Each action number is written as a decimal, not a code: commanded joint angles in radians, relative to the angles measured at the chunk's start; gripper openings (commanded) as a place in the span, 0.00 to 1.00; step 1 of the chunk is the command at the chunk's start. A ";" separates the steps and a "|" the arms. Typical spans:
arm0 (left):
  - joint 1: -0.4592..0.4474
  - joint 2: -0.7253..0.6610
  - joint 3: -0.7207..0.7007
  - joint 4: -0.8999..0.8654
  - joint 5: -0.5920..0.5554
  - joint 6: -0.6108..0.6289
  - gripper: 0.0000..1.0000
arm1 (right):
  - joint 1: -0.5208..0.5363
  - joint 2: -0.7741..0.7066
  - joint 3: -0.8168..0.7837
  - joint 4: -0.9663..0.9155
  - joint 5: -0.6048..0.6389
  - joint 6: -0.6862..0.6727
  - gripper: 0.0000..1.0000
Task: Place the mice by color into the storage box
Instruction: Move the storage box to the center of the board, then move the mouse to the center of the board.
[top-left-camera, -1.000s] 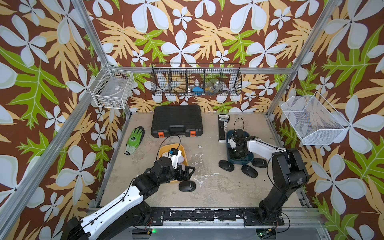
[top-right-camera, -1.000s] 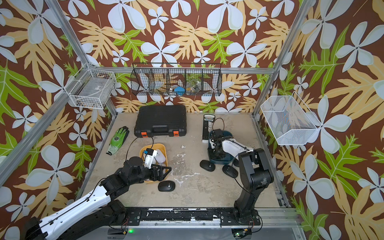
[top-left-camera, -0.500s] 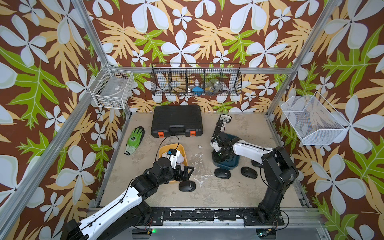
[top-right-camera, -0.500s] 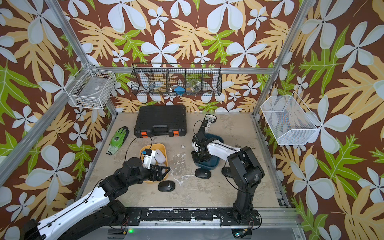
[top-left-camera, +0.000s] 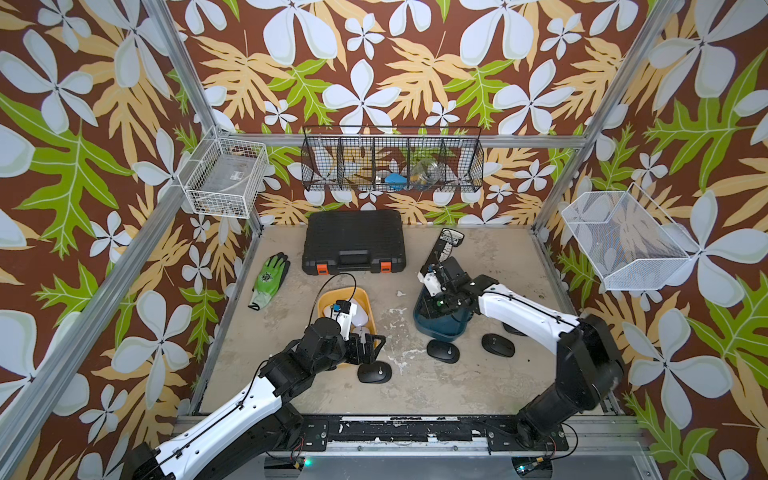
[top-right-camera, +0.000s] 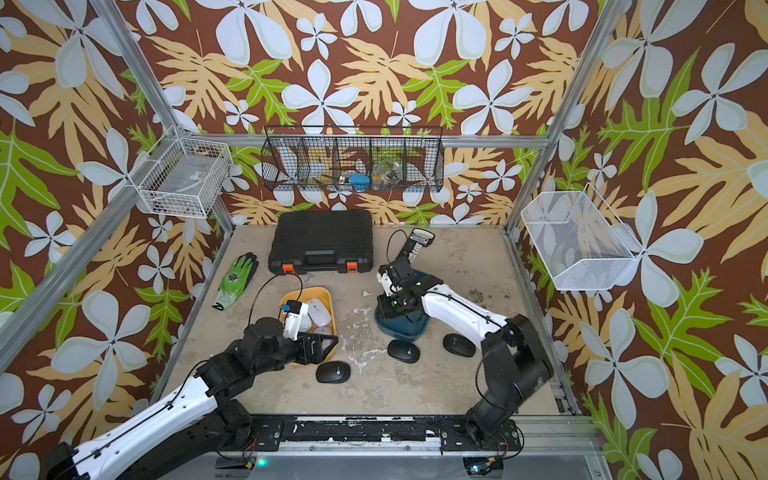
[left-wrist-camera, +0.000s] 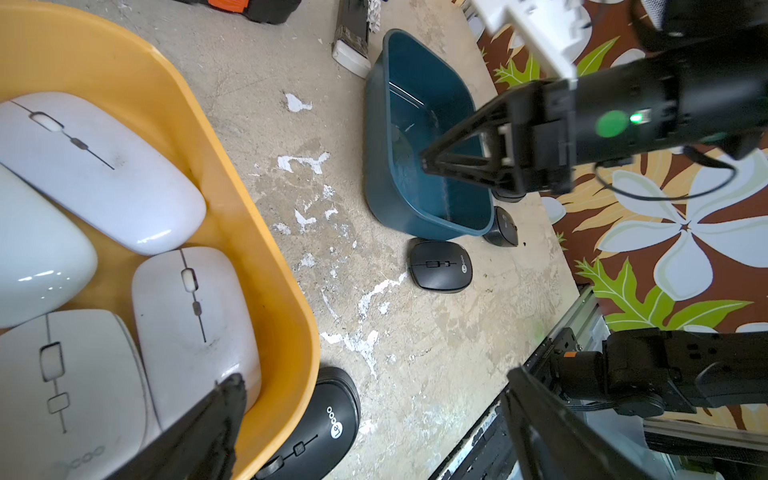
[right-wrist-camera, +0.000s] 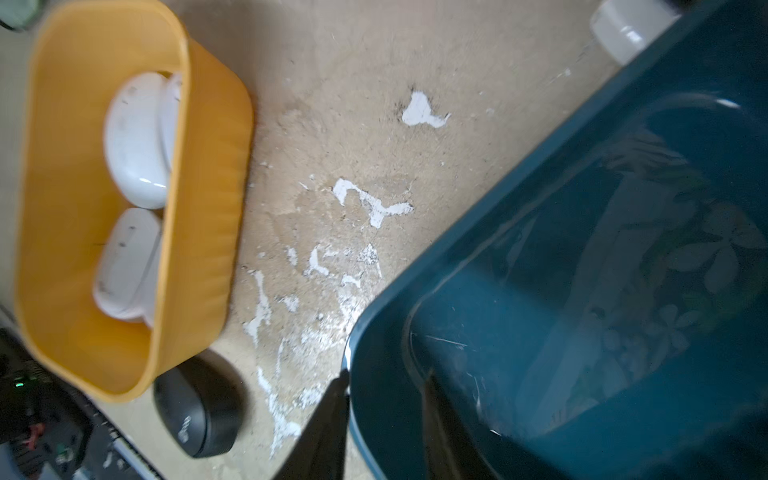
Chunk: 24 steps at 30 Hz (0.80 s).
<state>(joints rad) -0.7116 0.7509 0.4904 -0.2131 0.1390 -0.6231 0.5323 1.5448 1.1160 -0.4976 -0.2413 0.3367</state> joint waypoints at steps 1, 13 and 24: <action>0.001 -0.002 0.003 0.004 0.005 0.005 1.00 | -0.097 -0.158 -0.096 0.016 0.022 0.073 0.55; -0.007 0.014 0.029 0.027 0.058 0.047 1.00 | -0.736 -0.373 -0.444 0.152 -0.062 0.155 0.81; -0.010 0.031 0.012 0.050 0.056 0.045 1.00 | -0.874 -0.347 -0.482 0.113 -0.021 0.080 0.04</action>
<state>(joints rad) -0.7212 0.7753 0.5087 -0.1905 0.1898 -0.5884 -0.3389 1.1927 0.6399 -0.3878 -0.2775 0.4320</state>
